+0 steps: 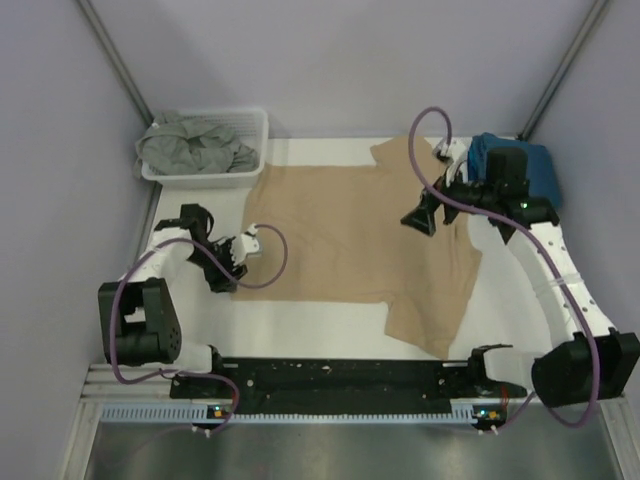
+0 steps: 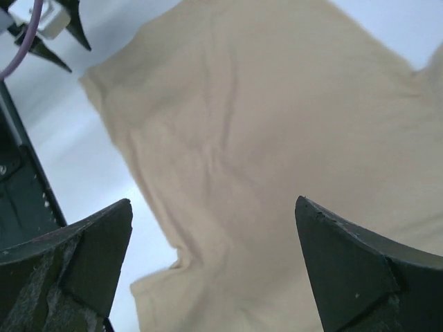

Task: Fold and stack the t-shirts
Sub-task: Grap the side of the flattened tshirt closest away from the robot with both arms

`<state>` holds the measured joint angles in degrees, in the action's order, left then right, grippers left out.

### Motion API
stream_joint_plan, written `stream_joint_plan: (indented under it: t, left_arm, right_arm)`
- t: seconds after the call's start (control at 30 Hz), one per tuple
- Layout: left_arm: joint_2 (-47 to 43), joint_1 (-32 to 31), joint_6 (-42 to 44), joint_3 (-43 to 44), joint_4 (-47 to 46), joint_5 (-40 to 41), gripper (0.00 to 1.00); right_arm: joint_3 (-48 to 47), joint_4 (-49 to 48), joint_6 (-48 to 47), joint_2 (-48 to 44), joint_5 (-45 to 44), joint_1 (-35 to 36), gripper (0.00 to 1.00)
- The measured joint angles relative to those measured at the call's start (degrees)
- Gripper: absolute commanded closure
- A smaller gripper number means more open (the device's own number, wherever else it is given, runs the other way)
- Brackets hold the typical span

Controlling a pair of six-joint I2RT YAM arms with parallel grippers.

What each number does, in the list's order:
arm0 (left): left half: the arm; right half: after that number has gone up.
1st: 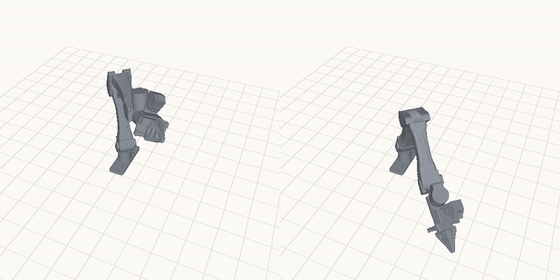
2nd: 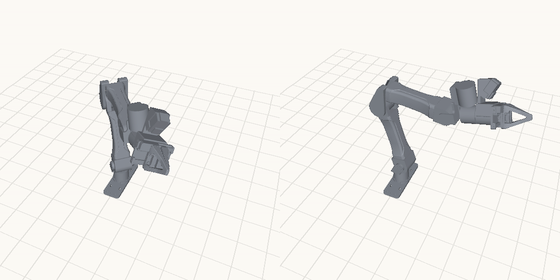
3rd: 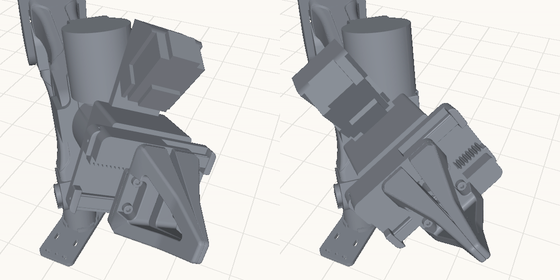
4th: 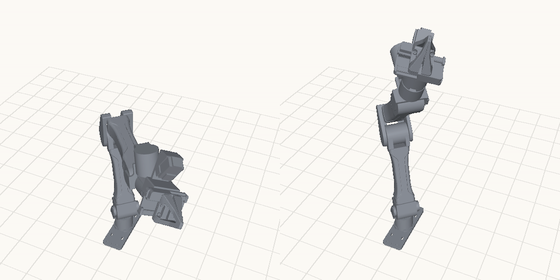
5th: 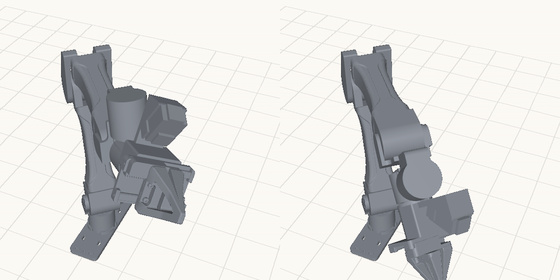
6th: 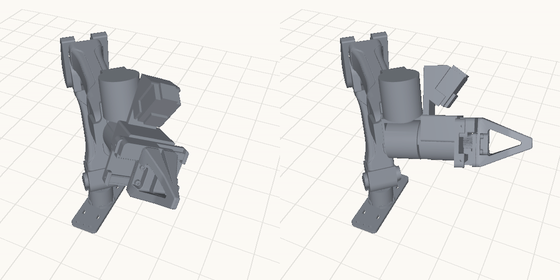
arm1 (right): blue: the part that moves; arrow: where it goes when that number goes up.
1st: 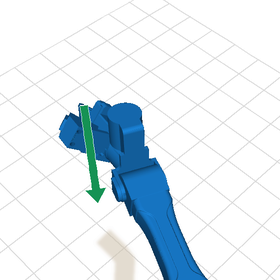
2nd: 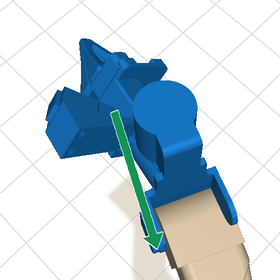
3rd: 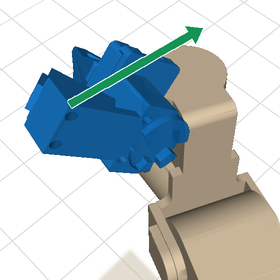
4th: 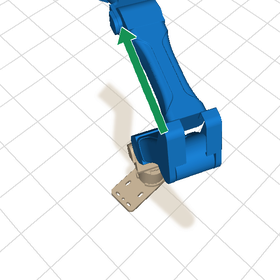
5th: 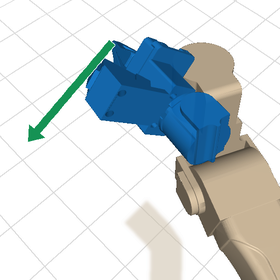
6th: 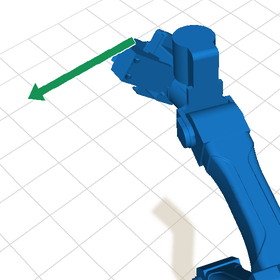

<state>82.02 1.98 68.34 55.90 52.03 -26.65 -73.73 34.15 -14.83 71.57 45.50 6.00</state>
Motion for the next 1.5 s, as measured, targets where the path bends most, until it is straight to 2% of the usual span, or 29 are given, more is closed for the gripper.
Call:
stream_joint_plan:
  t: [0.1,0.2,0.3,0.4,0.5,0.7,0.83,0.97,1.07,1.17,1.2,1.23,1.27,1.5]
  left_arm:
    - [1.09,3.52,6.23,-4.68,2.69,-0.48,0.41]
    - [0.17,4.37,9.99,-9.07,1.05,-0.55,0.41]
    - [-1.75,4.28,11.58,-12.02,-0.90,-0.70,0.43]
    - [-4.96,4.07,12.81,-13.79,-2.51,-1.01,0.44]
    - [-7.82,3.45,14.12,-15.67,-4.59,-0.96,0.45]
    - [-6.54,-1.44,12.20,-17.14,-8.52,1.05,0.47]
    - [-5.20,-3.69,10.84,-17.16,-10.08,3.10,0.48]
    - [-5.25,-4.83,10.12,-17.16,-10.38,4.70,0.55]
    - [-5.22,-5.16,9.57,-17.18,-10.43,5.25,0.71]
    - [-4.74,-5.16,9.07,-17.22,-10.67,5.29,1.00]
    - [-4.52,-5.20,8.76,-17.16,-11.06,5.38,1.00]
    - [-4.20,-5.20,8.26,-16.96,-11.45,5.51,1.00]
    - [-3.85,-5.25,7.72,-16.65,-11.47,5.62,1.00]
    - [-4.63,-5.33,4.76,-16.48,-11.23,6.23,1.00]
  right_arm:
    - [8.37,0.90,-3.04,-4.07,-1.20,5.42,0.01]
    - [15.04,5.92,-10.12,-10.93,-7.89,17.20,0.05]
    - [18.43,10.73,-16.61,-15.85,-15.89,28.57,0.17]
    - [22.86,16.13,-22.01,-16.24,-24.94,38.42,0.29]
    - [29.00,22.32,-26.38,-13.16,-32.72,44.24,0.34]
    - [36.74,30.23,-34.45,-14.45,-39.71,44.96,0.39]
    - [40.50,30.12,-38.88,-15.72,-40.76,44.96,0.44]
    - [43.17,27.98,-41.16,-12.94,-40.46,45.24,0.51]
    - [45.05,26.53,-41.62,-12.79,-40.46,45.27,0.58]
    - [45.72,24.63,-41.64,-12.17,-40.06,45.29,0.78]
    - [45.72,24.15,-41.79,-11.85,-40.11,45.29,0.84]
    - [45.70,23.41,-41.70,-11.58,-40.30,45.38,0.97]
    - [45.66,23.10,-41.86,-11.47,-40.35,45.44,1.00]
    - [44.68,26.32,-42.69,-12.35,-40.96,45.99,1.00]
